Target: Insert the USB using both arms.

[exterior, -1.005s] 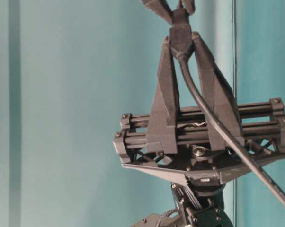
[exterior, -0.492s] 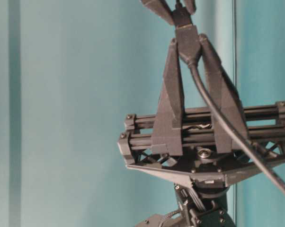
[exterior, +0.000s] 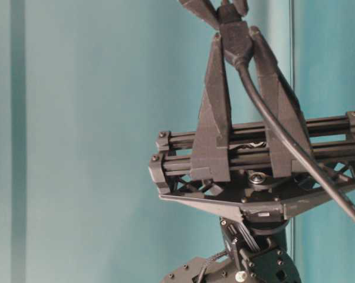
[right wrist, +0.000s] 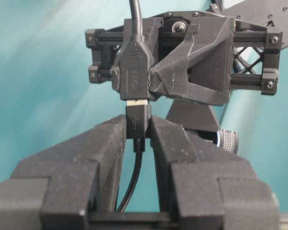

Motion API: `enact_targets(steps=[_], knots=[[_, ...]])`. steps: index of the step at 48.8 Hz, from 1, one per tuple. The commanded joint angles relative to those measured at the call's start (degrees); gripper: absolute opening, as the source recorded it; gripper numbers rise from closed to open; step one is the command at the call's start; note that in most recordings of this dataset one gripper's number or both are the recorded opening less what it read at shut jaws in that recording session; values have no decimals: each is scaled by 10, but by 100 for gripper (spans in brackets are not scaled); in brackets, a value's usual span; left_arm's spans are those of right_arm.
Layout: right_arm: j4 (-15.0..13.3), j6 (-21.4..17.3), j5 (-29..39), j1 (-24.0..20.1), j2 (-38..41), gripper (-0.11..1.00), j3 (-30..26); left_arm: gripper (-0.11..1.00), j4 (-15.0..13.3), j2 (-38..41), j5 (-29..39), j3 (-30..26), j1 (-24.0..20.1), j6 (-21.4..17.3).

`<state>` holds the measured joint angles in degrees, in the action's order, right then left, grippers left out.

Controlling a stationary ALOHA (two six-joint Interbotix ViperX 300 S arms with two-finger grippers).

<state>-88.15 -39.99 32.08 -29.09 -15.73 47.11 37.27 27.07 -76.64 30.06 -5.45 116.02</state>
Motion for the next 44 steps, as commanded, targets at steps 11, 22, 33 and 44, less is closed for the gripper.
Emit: enact_targets(steps=[11,22,33,44], knots=[[0,-40,12,-4,-9,21,-30,23,-4,-16,6,-6,-13,11],[1,-82,13,-4,-8,21,-41,23,-4,-21,17,-6,-13,11],[2,-99,16,-7,-10,55,-40,22,-4,-26,18,-5,-13,11],[23,-154,43,-34,-75,71,-35,22,-4,-46,40,21,-13,1]])
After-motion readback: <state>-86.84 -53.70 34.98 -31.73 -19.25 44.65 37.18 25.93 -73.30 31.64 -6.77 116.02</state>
